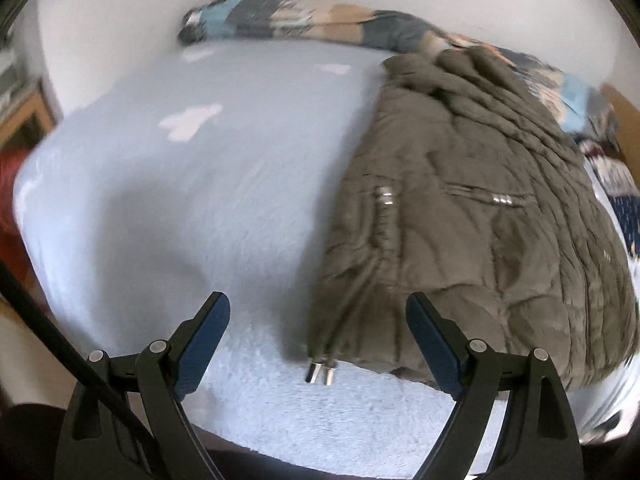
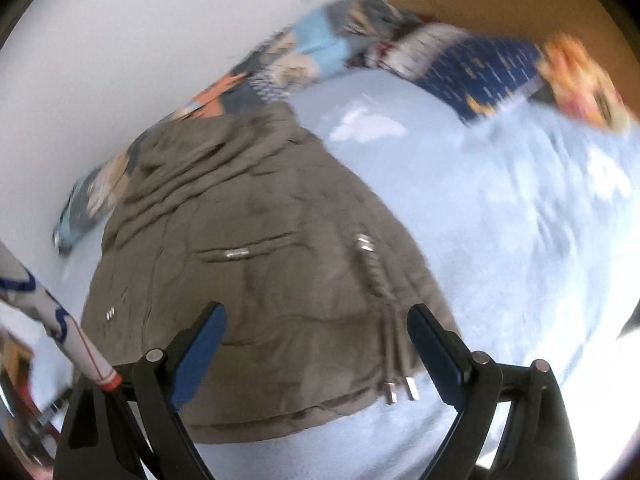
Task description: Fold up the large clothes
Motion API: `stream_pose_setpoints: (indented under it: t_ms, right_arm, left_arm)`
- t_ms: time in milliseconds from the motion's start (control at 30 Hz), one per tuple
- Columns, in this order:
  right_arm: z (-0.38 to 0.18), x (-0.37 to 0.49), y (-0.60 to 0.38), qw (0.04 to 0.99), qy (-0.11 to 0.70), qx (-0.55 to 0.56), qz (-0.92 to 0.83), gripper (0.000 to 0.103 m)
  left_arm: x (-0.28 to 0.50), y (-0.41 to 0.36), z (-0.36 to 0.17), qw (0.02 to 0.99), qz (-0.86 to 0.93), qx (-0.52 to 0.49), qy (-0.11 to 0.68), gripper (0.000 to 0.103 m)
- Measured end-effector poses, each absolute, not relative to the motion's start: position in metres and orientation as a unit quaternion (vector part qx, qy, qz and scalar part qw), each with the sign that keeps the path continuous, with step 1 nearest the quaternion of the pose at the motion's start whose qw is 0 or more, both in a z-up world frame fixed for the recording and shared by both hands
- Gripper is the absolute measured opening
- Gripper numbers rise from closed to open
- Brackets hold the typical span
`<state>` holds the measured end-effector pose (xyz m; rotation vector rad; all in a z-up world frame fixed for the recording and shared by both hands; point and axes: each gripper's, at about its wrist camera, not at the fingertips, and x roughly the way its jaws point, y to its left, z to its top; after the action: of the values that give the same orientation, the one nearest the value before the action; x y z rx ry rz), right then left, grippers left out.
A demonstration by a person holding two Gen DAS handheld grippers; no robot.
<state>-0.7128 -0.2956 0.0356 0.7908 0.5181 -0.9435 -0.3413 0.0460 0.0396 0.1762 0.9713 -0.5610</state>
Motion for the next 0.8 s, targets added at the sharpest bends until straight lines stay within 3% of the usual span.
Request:
stream_pose_setpoints:
  t_ms: [433,600,800]
  right_arm:
    - [0.033,-0.738,-0.31,0.752,0.212,0.395,-0.484,0.095]
    - [0.025,-0.758,-0.313,0.734,0.202,0.417,-0.496,0.095]
    - [0.013,-0.775,-0.317,0.715,0.187,0.457,-0.495,0.095]
  left_arm:
    - [-0.325,0.058,0.022,0.799,-0.302,-0.021,0.519,0.087]
    - [-0.339,0.043,0.025,0.789,-0.337,0.001,0.514,0.08]
    - [-0.358,0.028,0.028,0.793,-0.356,0.047,0.492,0.08]
